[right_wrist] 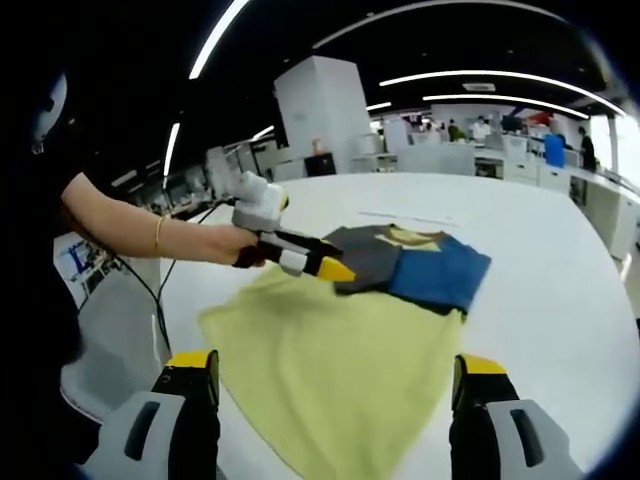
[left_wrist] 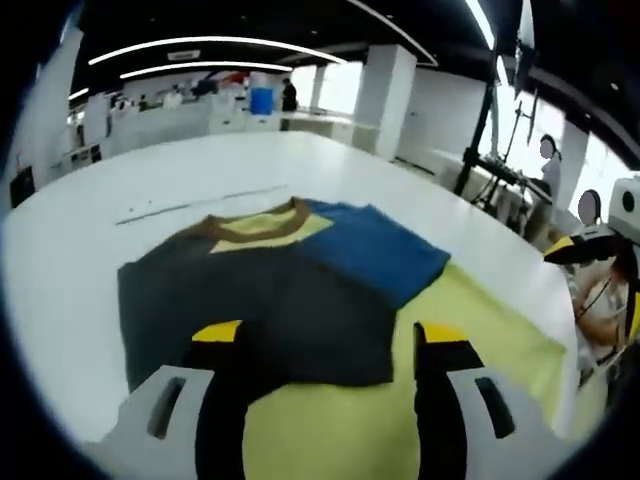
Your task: Fold the garment on the visible template until the final outline fits inside the template.
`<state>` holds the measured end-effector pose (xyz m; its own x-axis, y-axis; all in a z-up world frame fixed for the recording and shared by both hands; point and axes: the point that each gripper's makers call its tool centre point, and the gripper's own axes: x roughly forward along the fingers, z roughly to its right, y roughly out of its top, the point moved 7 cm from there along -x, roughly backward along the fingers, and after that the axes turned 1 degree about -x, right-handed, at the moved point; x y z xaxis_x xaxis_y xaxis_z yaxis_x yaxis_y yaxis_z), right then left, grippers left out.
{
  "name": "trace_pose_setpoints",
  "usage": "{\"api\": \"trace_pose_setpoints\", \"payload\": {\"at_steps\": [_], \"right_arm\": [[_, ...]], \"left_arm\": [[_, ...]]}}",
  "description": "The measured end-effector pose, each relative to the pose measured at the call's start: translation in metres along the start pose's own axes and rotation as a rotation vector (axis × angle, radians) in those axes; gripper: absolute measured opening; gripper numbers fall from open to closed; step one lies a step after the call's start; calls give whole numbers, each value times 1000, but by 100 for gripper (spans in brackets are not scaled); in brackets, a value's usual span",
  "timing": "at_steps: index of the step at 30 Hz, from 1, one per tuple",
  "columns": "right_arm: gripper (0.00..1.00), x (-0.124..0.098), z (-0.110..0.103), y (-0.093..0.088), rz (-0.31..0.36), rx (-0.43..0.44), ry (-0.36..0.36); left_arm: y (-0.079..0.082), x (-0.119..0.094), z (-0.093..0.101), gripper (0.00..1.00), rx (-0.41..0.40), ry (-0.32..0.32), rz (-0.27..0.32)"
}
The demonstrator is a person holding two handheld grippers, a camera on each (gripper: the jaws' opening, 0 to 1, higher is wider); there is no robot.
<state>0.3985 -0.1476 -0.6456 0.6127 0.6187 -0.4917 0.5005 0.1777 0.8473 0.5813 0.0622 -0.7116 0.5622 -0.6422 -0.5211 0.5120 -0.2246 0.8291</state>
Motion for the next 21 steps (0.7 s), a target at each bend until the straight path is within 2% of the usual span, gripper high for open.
{"api": "trace_pose_setpoints", "payload": {"at_steps": [9, 17, 21], "right_arm": [[95, 0, 0, 0, 1, 0, 2], [95, 0, -1, -1, -1, 0, 2], [94, 1, 0, -1, 1, 1, 0]], "left_arm": [[-7, -5, -9, 42, 0, 20, -32], [-12, -10, -15, 17, 3, 45, -68], [-12, -11, -17, 11, -5, 58, -69]]}}
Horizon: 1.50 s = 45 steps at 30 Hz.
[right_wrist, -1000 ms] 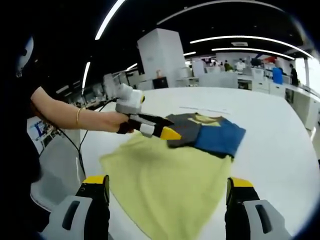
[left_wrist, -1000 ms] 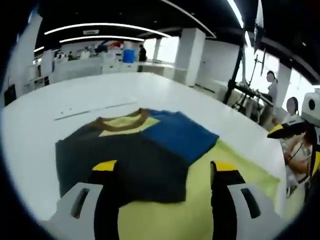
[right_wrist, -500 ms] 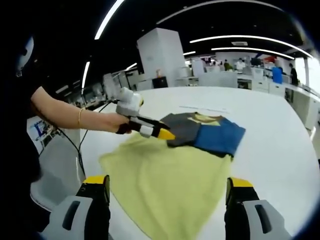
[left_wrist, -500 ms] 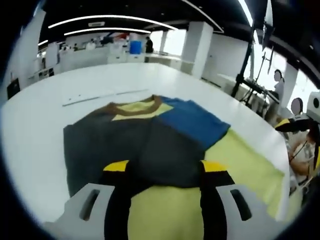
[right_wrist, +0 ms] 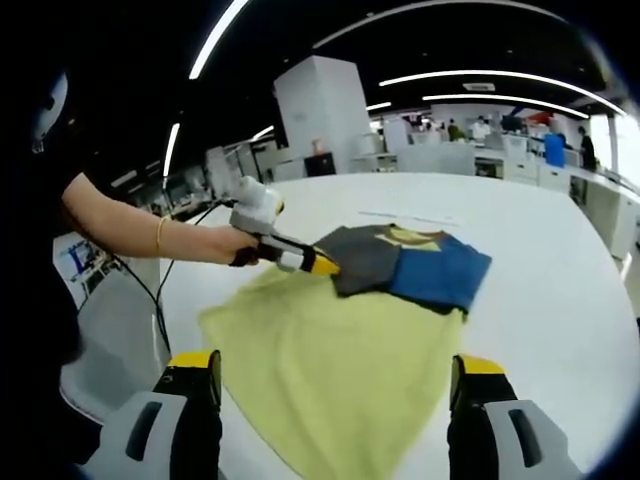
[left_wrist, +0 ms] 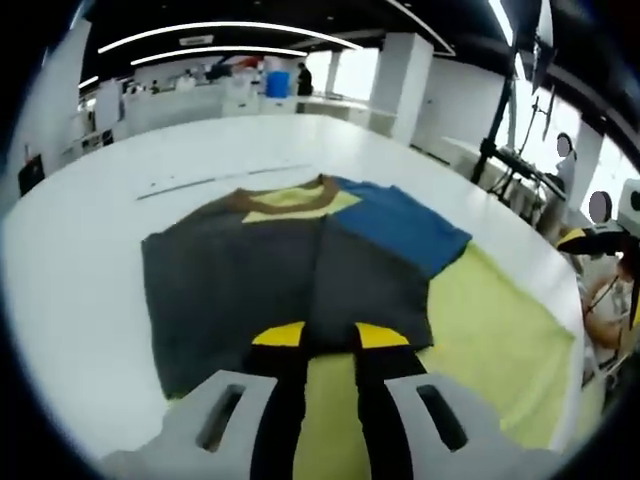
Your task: Fold the garment on the visible template until the final outline fits inside the template.
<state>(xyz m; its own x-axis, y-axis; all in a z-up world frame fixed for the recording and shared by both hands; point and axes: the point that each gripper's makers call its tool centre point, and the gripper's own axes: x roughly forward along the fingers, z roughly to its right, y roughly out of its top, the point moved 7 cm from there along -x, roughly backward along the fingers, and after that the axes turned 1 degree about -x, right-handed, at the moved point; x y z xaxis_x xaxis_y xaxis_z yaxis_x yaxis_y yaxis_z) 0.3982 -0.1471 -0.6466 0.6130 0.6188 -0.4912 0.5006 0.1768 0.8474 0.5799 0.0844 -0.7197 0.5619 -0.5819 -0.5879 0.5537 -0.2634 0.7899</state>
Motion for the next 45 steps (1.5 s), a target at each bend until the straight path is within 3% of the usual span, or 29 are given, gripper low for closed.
{"api": "trace_pose_setpoints", "payload": {"at_steps": [3, 10, 18, 29, 33, 45], "right_arm": [[94, 0, 0, 0, 2, -1, -2], [93, -2, 2, 0, 6, 3, -10], [93, -3, 2, -2, 9, 5, -13], [93, -7, 5, -1, 14, 4, -25], [93, -7, 5, -2, 10, 3, -23], [93, -9, 15, -1, 24, 9, -37]], "left_arm": [[3, -1, 2, 1, -23, -15, 18], [11, -4, 7, 1, -17, -31, 44], [36, 1, 28, 1, -23, -97, 108], [62, 17, 53, 1, -84, -172, 150], [73, 24, 59, 1, -170, -205, 196], [81, 59, 80, 1, -141, -237, 175]]}}
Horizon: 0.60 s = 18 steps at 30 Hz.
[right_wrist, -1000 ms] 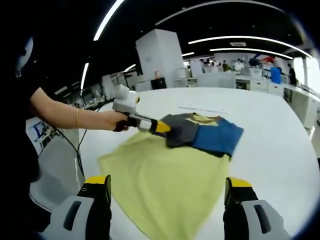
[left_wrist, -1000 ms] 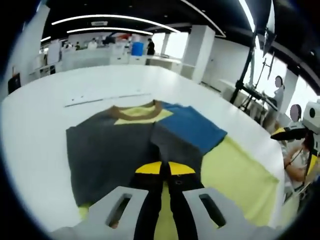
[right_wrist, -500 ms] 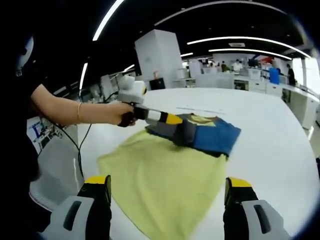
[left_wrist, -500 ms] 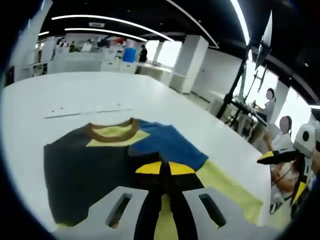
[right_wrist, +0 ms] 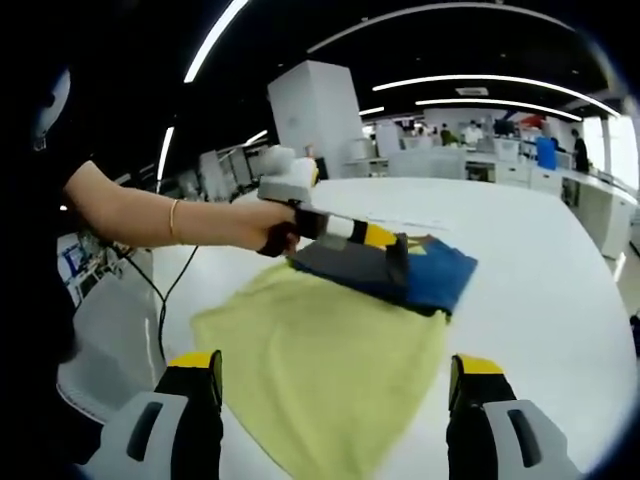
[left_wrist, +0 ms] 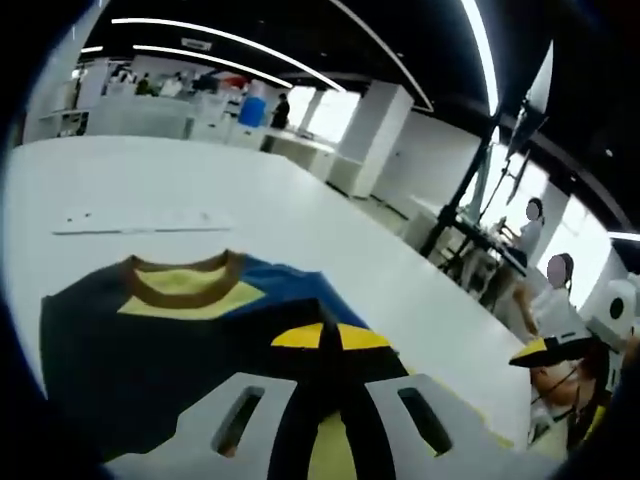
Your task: Fold the garment on the visible template until the final outline fits inside the template.
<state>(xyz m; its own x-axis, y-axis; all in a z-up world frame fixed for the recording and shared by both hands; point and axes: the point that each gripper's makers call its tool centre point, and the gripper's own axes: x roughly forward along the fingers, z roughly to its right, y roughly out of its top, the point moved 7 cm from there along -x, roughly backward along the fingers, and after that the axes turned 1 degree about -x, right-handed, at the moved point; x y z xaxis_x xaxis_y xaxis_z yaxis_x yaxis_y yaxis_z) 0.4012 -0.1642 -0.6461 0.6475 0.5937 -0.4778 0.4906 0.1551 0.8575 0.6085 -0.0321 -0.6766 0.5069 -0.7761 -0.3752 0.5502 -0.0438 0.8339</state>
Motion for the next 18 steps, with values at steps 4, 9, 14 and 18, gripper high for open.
{"api": "trace_pose_setpoints", "payload": {"at_steps": [4, 9, 14, 18], "right_arm": [[93, 1, 2, 0, 6, 7, -3], [93, 3, 2, -2, -4, 2, 4], [94, 3, 4, -2, -3, 3, 6], [94, 5, 5, -4, -7, 4, 8]], "left_arm": [[-5, 13, -2, 1, -34, 4, -17], [-5, 24, -3, 1, -35, 12, -25], [-1, 32, -2, 4, -10, -12, -26], [-1, 32, 3, 15, 71, -28, -43]]}}
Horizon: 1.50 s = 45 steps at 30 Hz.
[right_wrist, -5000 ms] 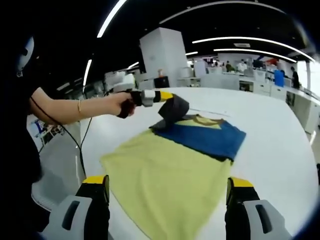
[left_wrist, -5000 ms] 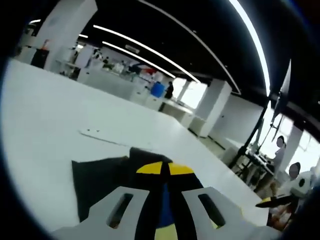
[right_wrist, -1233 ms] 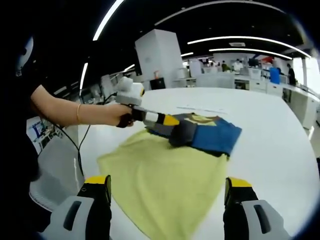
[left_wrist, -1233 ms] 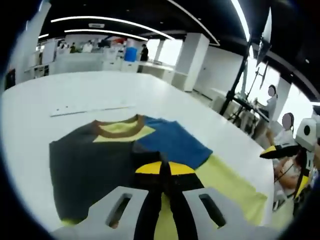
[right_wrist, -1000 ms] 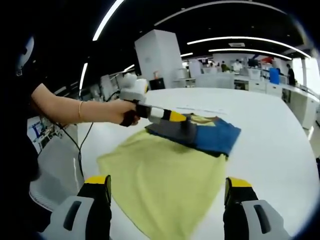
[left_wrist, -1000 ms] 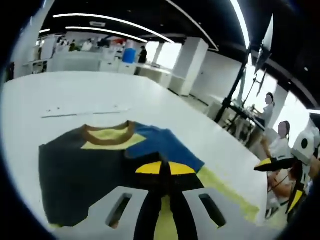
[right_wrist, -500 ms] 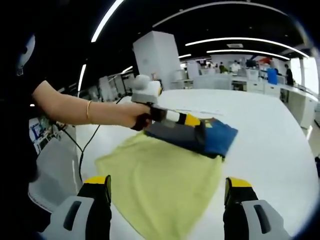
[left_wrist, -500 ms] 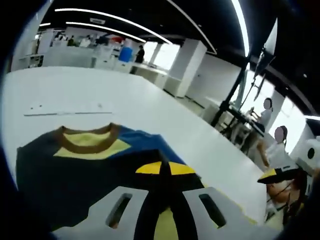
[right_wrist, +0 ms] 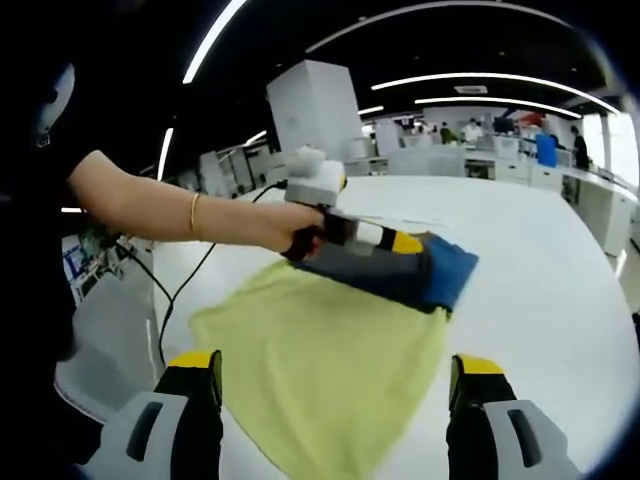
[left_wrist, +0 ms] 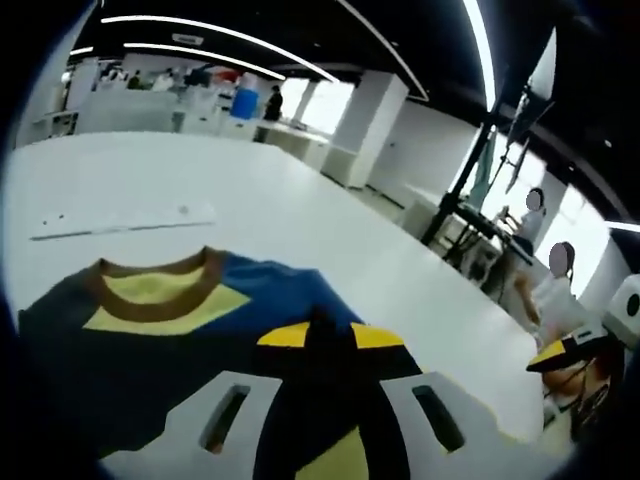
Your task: Fold the garment on the visible template until the final outline fits inside the template.
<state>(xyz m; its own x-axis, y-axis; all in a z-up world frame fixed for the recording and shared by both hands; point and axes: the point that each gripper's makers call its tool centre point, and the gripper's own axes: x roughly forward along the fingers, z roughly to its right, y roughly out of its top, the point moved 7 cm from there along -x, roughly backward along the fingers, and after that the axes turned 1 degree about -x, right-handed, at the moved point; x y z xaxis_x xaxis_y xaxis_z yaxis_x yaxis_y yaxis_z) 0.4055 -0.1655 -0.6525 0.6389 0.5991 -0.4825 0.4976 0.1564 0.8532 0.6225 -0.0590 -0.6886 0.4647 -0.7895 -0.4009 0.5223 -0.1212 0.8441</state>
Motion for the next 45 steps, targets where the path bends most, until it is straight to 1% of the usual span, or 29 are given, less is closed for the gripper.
{"api": "trace_pose_setpoints", "payload": {"at_steps": [2, 4, 7, 9, 12, 15, 18, 21, 23, 26, 30, 38, 40, 42, 44, 45], "right_arm": [[94, 1, 0, 0, 1, 2, 1], [94, 2, 0, 2, 5, 1, 4], [94, 3, 0, 4, 6, -5, 10], [94, 3, -1, 6, 5, -9, 12], [95, 3, -2, 7, 4, -11, 16], [95, 4, -5, 8, 1, -21, 25], [95, 5, -9, 10, 2, -26, 37], [96, 4, -11, 11, -4, -30, 47], [96, 5, -12, 10, -12, -26, 52], [98, 6, -13, 9, -21, -18, 61], [99, 8, -20, 8, -35, -26, 77], [99, 8, -26, 7, -77, -49, 100], [99, 8, -27, 7, -84, -57, 104], [99, 7, -27, 6, -99, -70, 106], [99, 7, -27, 6, -115, -94, 108], [99, 6, -28, 5, -129, -105, 116]], "left_arm": [[-1, -1, 2, 20, 28, -2, -10], [-1, -4, 4, 27, 84, -8, -22], [-1, -9, 4, 37, 115, -11, -31], [1, -13, 1, 43, 123, -12, -26], [6, -24, 4, 54, 141, -11, -17], [8, -35, 5, 63, 160, -10, -11], [11, -46, 2, 70, 173, -6, -5], [11, -58, 1, 77, 169, 3, 4], [11, -65, 1, 79, 141, -2, 23], [7, -77, -1, 85, 133, 1, 25], [2, -95, -2, 90, 161, 4, 12], [-18, -128, 4, 98, 232, -31, -31], [-23, -135, 5, 99, 252, -27, -41], [-29, -142, 6, 99, 283, -28, -72], [-34, -147, 6, 99, 304, -25, -85], [-37, -151, 8, 99, 312, -34, -96]]}}
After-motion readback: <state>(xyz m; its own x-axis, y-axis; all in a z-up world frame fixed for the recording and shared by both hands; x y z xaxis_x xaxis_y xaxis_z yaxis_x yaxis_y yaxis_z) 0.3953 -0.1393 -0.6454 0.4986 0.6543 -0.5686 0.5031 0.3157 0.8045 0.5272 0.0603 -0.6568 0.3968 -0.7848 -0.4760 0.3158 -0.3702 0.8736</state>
